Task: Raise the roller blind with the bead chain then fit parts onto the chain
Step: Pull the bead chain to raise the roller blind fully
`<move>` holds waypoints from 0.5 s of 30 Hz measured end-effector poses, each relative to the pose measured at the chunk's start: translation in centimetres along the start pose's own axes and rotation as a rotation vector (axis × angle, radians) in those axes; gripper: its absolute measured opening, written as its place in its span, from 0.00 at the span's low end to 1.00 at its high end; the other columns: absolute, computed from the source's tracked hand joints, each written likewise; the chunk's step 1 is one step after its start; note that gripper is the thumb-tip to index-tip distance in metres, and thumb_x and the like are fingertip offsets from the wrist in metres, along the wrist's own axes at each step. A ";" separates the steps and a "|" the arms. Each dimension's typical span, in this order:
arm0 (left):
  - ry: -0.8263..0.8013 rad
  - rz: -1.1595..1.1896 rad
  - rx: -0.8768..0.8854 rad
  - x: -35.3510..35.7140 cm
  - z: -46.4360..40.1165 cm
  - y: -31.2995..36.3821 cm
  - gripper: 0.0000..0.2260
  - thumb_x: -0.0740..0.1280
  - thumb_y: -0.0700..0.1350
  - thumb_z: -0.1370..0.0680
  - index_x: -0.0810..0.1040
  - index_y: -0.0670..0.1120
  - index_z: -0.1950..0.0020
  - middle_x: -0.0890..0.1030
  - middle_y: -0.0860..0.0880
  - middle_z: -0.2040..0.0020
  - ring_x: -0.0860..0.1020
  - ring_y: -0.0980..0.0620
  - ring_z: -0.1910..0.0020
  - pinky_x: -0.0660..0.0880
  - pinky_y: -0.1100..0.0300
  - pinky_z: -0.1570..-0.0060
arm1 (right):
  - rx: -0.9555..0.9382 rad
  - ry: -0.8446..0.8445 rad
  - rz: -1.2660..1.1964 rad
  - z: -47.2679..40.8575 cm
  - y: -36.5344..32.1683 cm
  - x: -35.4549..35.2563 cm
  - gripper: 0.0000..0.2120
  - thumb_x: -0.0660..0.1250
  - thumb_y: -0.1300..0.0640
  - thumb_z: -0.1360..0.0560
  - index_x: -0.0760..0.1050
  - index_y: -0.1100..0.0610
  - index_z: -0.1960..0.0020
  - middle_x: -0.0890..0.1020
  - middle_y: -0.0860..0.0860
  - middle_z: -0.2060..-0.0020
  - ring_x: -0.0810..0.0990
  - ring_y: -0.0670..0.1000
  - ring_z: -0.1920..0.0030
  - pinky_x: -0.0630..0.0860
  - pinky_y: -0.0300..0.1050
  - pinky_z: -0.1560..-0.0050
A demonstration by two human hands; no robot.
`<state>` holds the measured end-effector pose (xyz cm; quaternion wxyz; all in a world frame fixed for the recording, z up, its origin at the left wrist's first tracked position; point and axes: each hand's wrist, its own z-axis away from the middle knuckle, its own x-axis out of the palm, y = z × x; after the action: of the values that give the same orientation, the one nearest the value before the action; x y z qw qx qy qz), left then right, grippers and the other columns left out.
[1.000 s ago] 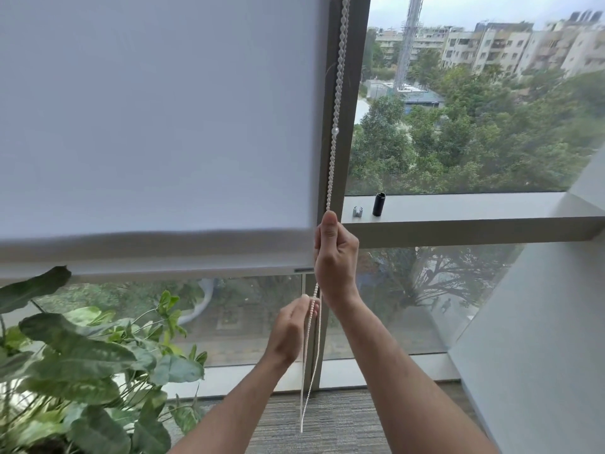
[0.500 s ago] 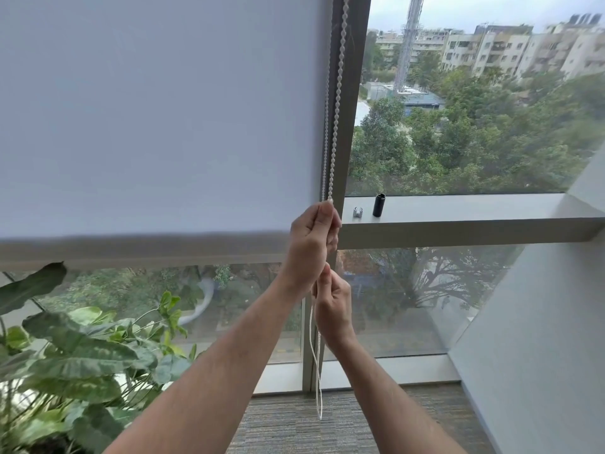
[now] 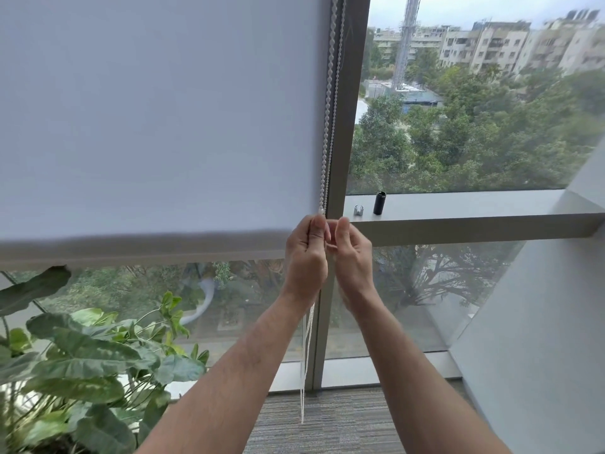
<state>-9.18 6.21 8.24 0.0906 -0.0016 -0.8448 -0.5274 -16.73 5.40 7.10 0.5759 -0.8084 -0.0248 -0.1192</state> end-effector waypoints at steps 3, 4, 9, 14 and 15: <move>0.007 -0.063 -0.027 -0.4 1.8 -2.1 0.15 0.59 0.52 0.20 0.72 0.51 0.66 0.70 0.58 0.72 0.66 0.56 0.71 0.64 0.54 0.70 | -0.063 -0.030 -0.084 -1.6 -3.8 1.5 0.18 0.56 0.49 0.16 0.80 0.58 0.52 0.79 0.55 0.65 0.80 0.53 0.63 0.79 0.45 0.58; -0.007 -0.081 -0.049 -0.8 2.6 -3.1 0.16 0.58 0.52 0.20 0.71 0.50 0.67 0.69 0.56 0.72 0.65 0.55 0.71 0.63 0.54 0.70 | -0.082 -0.069 -0.109 -2.0 -5.0 1.9 0.19 0.55 0.49 0.16 0.80 0.59 0.50 0.79 0.54 0.65 0.80 0.53 0.63 0.79 0.46 0.58; -0.008 -0.100 -0.151 -2.2 4.9 -5.4 0.15 0.57 0.46 0.19 0.69 0.45 0.66 0.65 0.49 0.72 0.63 0.52 0.72 0.60 0.56 0.71 | -0.065 -0.226 -0.133 -2.5 -7.8 4.5 0.23 0.53 0.45 0.16 0.79 0.55 0.57 0.66 0.45 0.75 0.62 0.44 0.76 0.60 0.38 0.76; -0.099 -0.147 -0.109 -2.5 5.1 -5.2 0.15 0.57 0.43 0.20 0.70 0.52 0.67 0.67 0.56 0.74 0.63 0.57 0.72 0.61 0.64 0.71 | -0.159 -0.097 -0.212 -1.4 -7.1 4.5 0.23 0.56 0.46 0.18 0.66 0.51 0.71 0.64 0.45 0.77 0.59 0.44 0.78 0.56 0.37 0.77; -0.125 -0.141 -0.108 -2.6 5.1 -5.2 0.15 0.57 0.43 0.19 0.70 0.52 0.66 0.67 0.56 0.73 0.63 0.56 0.72 0.62 0.64 0.70 | -0.163 -0.091 -0.225 -1.3 -7.0 4.4 0.23 0.56 0.46 0.18 0.66 0.51 0.71 0.64 0.45 0.77 0.59 0.44 0.78 0.56 0.37 0.78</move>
<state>-7.91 8.70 0.99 0.0002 0.0198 -0.8171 -0.5761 -13.90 6.07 14.98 0.4897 -0.8491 -0.1314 -0.1480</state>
